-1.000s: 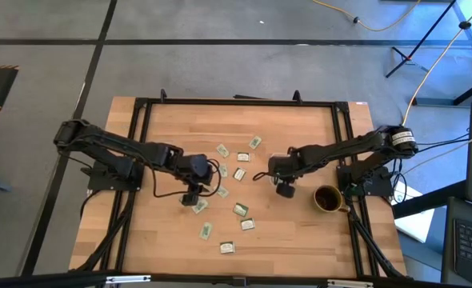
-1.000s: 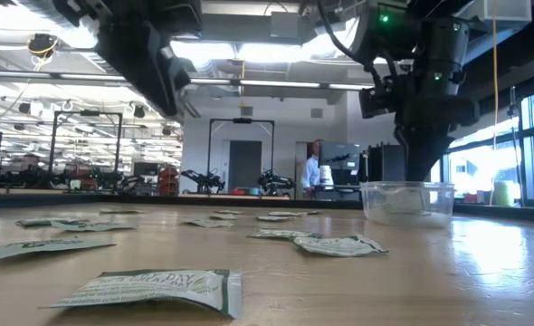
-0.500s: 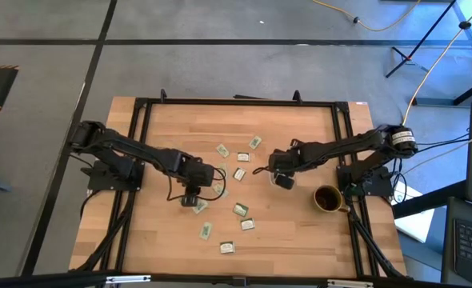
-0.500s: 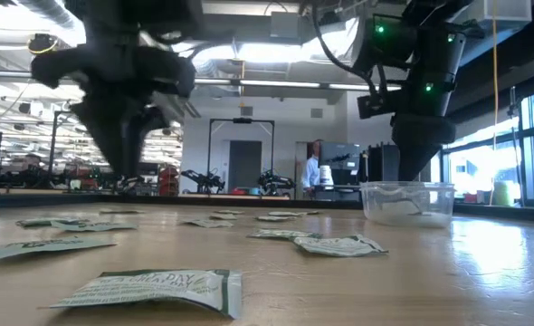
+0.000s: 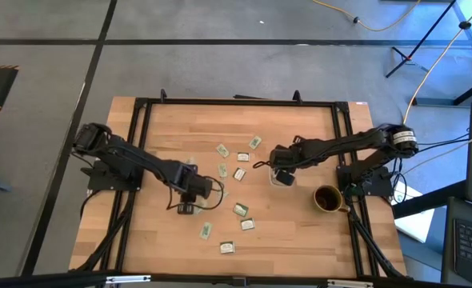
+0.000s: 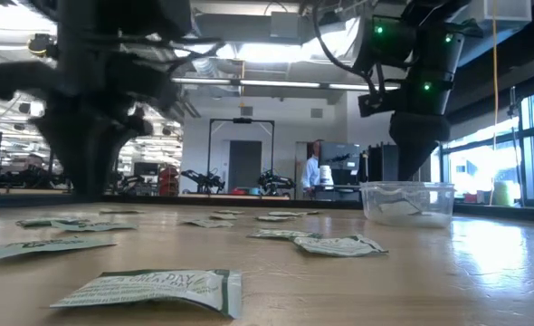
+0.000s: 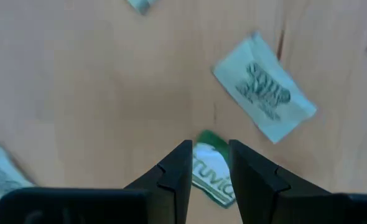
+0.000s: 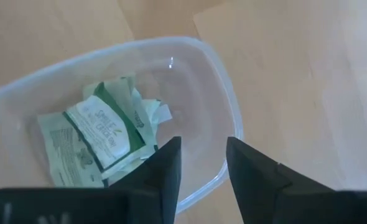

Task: Pick and place items into bin
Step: Put the truvia packet into the transparent bin

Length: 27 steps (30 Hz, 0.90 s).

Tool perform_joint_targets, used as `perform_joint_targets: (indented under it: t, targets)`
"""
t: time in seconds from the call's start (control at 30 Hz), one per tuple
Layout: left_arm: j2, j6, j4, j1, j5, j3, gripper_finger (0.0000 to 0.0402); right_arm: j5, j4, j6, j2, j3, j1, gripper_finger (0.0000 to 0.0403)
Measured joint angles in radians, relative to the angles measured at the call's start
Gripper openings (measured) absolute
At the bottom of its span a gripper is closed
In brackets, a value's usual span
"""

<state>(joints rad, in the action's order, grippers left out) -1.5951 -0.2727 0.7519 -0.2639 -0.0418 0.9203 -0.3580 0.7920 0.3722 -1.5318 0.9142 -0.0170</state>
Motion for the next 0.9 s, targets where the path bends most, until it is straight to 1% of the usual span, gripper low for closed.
perform_joint_targets:
  t: [0.23,0.47,0.57,0.8,0.9]
  targets:
    - [-0.094,-0.046,0.008,-0.031,-0.025,0.000,0.0097,-0.034,-0.011,0.013,0.045,0.000,0.000,0.0131]
    - [-0.122,-0.057,0.010,-0.029,-0.028,0.004,0.0094,-0.034,-0.013,0.016,0.063,0.000,0.000,0.0131]
    - [-0.122,-0.056,0.009,-0.029,-0.023,0.004,0.0078,-0.034,-0.013,0.016,0.063,0.000,0.000,0.0131]
    - [-0.124,-0.055,0.007,-0.029,-0.008,0.003,0.0028,-0.034,-0.013,0.016,0.063,0.000,0.000,0.0131]
    - [-0.124,-0.055,0.007,-0.029,-0.008,0.003,0.0016,-0.034,-0.013,0.017,0.063,0.000,0.000,0.0131]
